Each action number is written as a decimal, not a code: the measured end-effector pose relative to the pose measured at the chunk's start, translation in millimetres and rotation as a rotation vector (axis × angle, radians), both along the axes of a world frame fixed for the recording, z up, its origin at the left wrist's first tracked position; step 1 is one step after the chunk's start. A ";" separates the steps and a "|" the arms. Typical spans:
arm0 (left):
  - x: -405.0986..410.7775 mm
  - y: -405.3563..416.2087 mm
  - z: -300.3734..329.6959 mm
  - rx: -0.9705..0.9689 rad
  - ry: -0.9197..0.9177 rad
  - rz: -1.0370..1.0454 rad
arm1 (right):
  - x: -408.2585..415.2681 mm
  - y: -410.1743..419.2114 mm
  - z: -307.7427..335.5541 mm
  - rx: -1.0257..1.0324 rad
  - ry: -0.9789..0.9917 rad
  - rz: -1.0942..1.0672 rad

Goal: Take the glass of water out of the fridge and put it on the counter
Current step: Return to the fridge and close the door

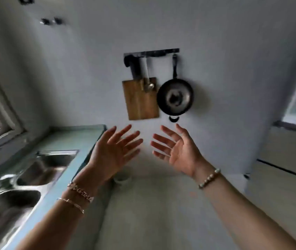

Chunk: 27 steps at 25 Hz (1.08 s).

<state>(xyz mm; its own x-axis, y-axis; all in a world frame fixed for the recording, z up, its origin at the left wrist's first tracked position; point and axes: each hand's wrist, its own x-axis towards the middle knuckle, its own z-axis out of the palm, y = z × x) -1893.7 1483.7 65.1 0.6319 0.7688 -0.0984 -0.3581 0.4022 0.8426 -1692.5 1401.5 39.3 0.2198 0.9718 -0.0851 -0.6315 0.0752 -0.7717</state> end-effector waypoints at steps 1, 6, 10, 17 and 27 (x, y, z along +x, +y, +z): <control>47.8 -14.6 0.1 -0.015 -0.026 -0.108 | 40.2 -34.3 3.2 -0.010 -0.020 -0.113; 225.2 -89.0 3.5 -0.038 -0.093 -0.483 | 161.1 -175.3 18.9 -0.001 -0.069 -0.532; 324.8 -127.6 10.6 -0.019 -0.123 -0.714 | 222.0 -253.8 26.0 0.002 -0.117 -0.791; 464.7 -148.1 38.7 0.088 -0.152 -0.949 | 292.4 -336.8 51.1 -0.013 -0.164 -1.140; 603.7 -258.5 53.8 0.094 -0.195 -1.209 | 356.3 -449.6 62.8 -0.040 -0.208 -1.419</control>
<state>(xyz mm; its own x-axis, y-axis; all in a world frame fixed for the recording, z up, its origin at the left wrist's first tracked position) -1290.0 1225.2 118.9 0.9409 -0.3232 0.1013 0.0802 0.5033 0.8604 -1336.2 951.9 102.1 0.9959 -0.0775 0.0468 0.0800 0.5111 -0.8558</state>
